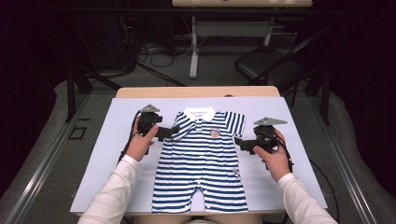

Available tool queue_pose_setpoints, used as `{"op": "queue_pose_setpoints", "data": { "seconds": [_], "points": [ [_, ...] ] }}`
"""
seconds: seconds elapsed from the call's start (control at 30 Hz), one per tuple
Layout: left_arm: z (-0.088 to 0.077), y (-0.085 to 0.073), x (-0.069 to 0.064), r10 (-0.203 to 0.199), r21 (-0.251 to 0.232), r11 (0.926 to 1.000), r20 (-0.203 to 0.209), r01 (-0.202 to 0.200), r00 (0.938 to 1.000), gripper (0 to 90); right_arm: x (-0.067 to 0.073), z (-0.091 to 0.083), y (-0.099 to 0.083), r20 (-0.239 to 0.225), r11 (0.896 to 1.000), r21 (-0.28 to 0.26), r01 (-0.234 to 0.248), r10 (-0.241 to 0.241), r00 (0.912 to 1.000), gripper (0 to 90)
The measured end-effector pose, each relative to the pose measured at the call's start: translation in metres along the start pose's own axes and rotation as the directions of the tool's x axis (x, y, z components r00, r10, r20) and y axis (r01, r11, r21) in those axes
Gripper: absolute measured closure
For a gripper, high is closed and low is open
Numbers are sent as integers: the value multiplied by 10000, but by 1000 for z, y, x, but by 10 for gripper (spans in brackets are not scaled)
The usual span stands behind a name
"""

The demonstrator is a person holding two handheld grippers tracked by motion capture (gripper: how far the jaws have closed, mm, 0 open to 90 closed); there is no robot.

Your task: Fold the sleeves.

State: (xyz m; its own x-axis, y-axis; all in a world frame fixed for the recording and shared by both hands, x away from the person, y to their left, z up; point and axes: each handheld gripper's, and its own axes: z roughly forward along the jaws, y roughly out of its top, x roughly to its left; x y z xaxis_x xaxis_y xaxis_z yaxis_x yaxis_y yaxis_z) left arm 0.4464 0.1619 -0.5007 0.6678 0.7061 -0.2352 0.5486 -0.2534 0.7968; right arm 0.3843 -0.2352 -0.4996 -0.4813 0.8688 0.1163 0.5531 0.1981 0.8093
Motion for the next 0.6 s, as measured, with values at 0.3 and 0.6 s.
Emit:
{"op": "queue_pose_setpoints", "data": {
  "seconds": [0.3,0.6],
  "points": [
    [-1,0,-1,0,22,10000,-82,0,10000,7,-6,12,24,286,9998,133,117,-120,9995,0],
    [-3,0,0,30,-12,10000,-105,-31,9999,7,-12,27,42,470,9986,484,216,-238,9986,0]
  ]
}}
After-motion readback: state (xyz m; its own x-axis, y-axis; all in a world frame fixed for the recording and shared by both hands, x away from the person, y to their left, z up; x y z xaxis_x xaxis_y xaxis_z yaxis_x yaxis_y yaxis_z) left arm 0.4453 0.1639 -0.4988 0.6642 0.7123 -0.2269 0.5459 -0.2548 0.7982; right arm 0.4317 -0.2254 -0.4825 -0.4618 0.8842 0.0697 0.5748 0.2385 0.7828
